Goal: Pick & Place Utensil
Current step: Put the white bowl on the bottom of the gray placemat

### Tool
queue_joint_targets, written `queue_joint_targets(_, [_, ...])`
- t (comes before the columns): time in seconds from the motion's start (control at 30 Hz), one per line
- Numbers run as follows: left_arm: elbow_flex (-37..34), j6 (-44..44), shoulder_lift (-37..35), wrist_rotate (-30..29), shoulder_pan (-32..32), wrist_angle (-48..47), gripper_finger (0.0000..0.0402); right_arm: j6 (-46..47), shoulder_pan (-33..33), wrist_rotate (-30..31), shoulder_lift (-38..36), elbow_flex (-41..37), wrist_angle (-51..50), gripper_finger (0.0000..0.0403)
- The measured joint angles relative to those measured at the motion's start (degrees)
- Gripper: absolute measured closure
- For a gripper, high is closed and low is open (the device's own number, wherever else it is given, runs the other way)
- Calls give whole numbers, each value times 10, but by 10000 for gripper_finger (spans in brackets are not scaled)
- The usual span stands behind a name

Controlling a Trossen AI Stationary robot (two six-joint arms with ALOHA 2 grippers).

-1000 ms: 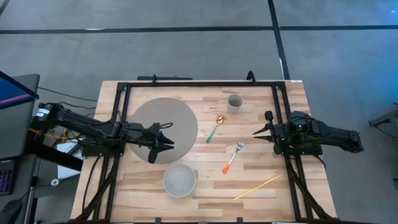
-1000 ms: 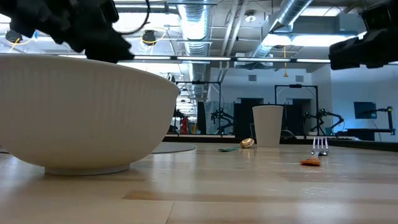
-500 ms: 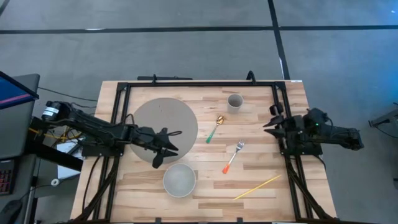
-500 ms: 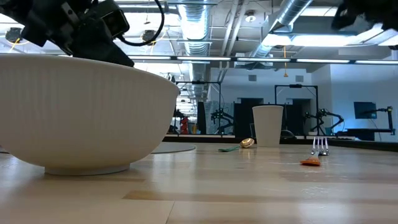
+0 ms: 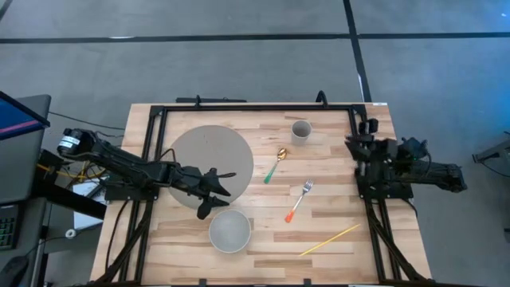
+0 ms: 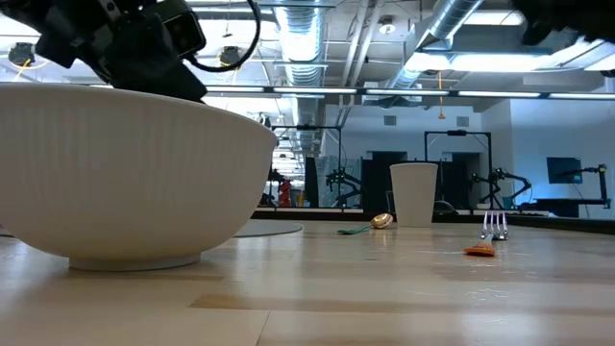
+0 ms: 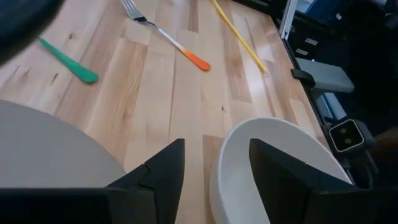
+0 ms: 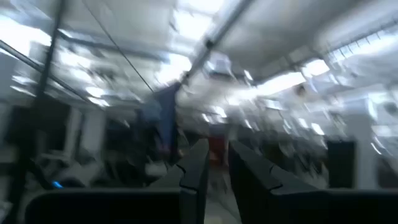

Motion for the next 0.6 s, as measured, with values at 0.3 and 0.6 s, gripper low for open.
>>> queue_joint_targets(0.3, [83,-1,70,41,0,-130,224,14,-2,34,266,41,54,347])
queue_joint_targets(0.6, [84,-20,109,55,-6,-148,224,-26,-14,34,489,143,46,347])
